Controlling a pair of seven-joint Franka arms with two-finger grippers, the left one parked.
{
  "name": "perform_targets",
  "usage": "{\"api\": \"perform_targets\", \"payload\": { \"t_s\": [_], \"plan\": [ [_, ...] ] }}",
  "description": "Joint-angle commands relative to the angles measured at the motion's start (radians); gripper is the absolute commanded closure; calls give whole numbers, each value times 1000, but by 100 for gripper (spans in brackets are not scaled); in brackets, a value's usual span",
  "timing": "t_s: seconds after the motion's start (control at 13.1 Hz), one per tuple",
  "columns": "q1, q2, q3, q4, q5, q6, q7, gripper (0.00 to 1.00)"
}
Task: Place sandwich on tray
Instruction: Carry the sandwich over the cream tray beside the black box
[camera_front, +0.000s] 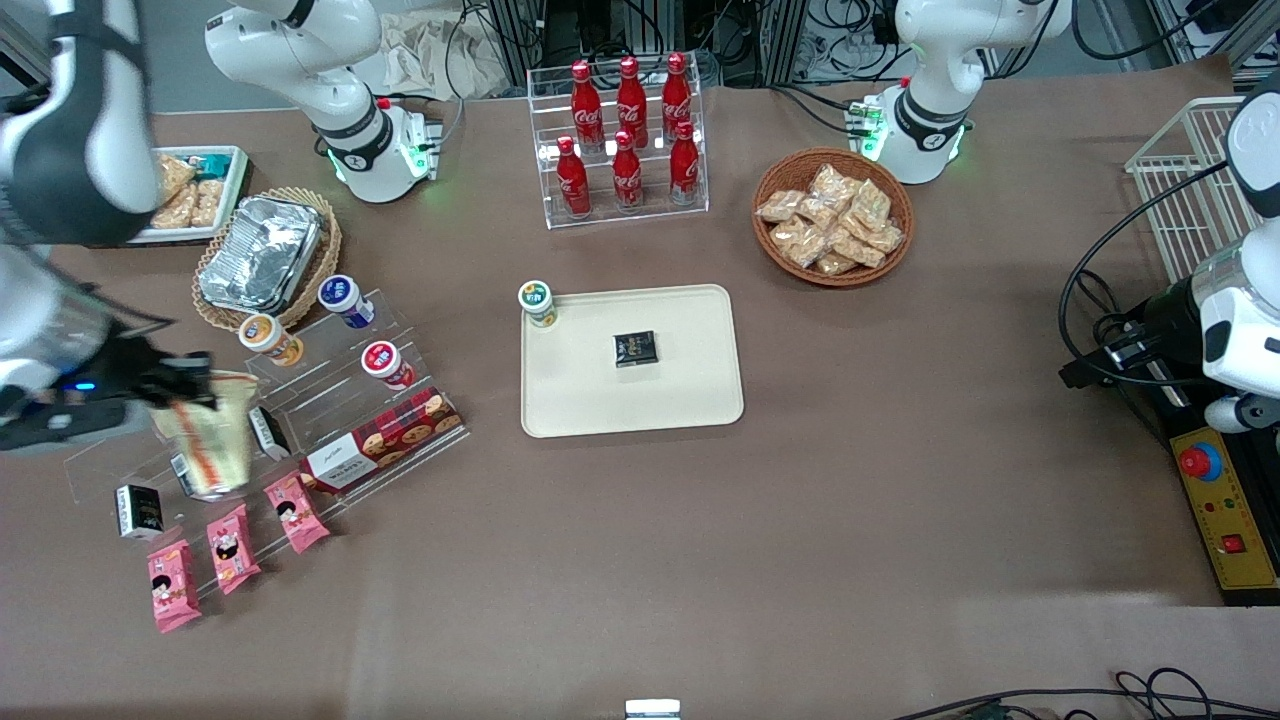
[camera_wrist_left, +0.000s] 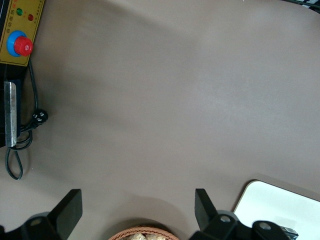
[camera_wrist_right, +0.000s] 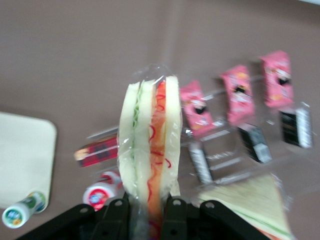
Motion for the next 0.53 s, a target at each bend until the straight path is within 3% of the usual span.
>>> {"api": "perform_targets", "payload": {
  "t_s": [0.0,0.46],
  "plan": [
    [157,25,-14,-2,-21,-2,-18,100],
    [435,187,-13,-4,-12,117,-103,100]
  ]
}}
